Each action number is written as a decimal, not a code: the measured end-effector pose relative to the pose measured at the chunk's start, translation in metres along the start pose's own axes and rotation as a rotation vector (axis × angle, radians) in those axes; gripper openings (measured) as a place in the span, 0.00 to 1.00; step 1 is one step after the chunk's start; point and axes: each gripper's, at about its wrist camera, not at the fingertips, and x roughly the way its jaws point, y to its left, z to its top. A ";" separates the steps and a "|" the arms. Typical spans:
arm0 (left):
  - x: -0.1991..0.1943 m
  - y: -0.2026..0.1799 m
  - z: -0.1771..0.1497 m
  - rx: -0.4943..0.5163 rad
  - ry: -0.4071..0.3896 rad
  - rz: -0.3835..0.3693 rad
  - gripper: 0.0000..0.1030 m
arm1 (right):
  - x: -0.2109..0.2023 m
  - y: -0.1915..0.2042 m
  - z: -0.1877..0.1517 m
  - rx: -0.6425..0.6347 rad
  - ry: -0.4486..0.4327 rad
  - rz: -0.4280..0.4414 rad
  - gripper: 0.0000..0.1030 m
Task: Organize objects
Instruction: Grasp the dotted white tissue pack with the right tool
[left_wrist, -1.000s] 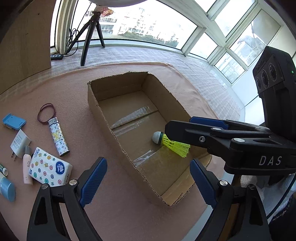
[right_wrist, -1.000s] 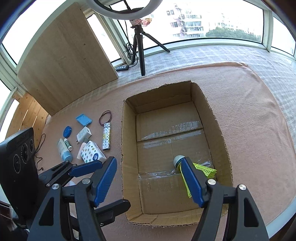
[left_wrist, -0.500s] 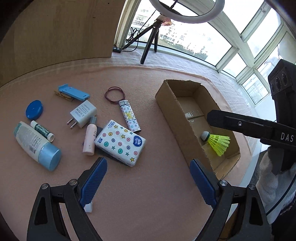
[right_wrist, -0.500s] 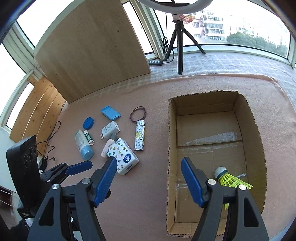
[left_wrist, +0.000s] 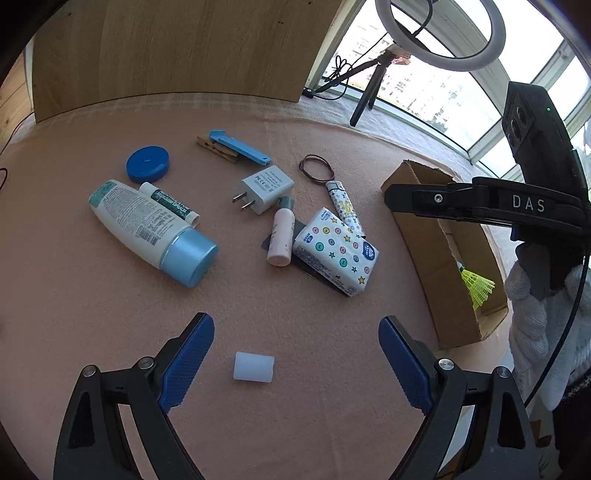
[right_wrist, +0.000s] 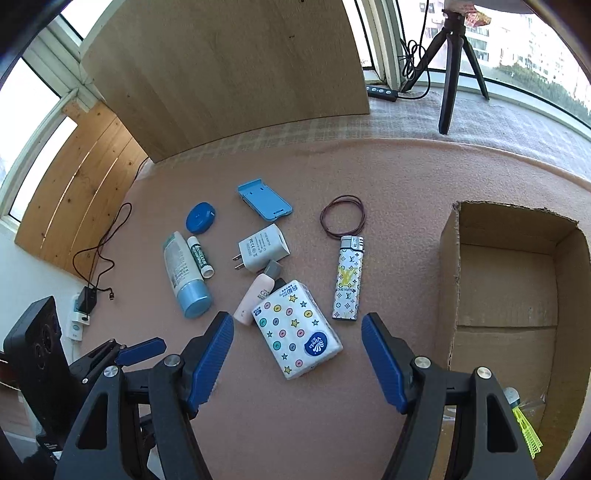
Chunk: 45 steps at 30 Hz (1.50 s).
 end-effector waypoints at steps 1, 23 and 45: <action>-0.001 0.001 -0.001 -0.001 -0.002 0.003 0.90 | 0.007 0.002 0.003 -0.001 0.012 -0.004 0.64; -0.019 0.027 -0.018 -0.050 -0.015 -0.001 0.89 | 0.077 -0.006 0.004 0.098 0.223 -0.126 0.25; -0.010 -0.016 -0.053 0.121 0.071 -0.090 0.89 | 0.029 -0.017 -0.081 0.307 0.226 -0.016 0.46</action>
